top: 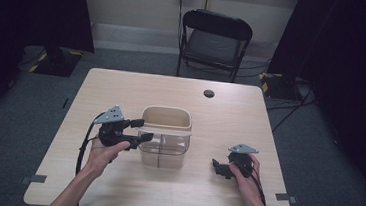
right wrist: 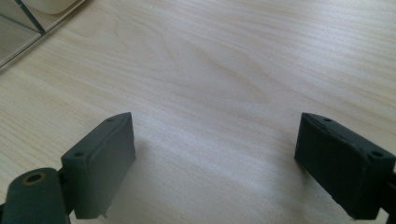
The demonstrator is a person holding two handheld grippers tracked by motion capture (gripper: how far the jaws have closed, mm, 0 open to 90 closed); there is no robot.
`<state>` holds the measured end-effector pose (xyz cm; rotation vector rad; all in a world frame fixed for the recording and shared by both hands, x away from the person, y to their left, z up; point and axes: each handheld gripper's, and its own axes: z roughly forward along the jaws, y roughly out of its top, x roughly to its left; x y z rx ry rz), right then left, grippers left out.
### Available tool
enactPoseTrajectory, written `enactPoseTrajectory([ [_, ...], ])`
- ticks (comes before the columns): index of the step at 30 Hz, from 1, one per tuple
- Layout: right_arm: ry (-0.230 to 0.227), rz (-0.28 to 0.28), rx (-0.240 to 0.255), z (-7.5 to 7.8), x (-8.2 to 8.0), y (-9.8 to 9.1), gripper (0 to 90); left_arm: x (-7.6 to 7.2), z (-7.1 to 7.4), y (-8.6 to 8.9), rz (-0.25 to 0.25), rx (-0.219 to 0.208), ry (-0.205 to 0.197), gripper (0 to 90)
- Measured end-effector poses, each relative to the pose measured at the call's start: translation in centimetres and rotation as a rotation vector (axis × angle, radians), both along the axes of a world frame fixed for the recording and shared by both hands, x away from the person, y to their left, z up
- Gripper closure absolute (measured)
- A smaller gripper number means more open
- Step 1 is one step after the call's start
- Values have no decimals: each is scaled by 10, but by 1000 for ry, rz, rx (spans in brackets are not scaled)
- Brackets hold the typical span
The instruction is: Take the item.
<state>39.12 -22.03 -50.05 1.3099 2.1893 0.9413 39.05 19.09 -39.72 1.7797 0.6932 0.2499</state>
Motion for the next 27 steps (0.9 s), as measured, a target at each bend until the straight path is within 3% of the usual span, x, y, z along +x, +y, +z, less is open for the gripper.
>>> enactPoseTrajectory([
  [18, 0, 0, 0, 0, 0, 0, 115, 7, 7, -2, -3, 4, 13, 381],
  [27, 0, 0, -1, 0, 0, 0, 115, 9, 6, 1, -3, -30, 31, 398],
])
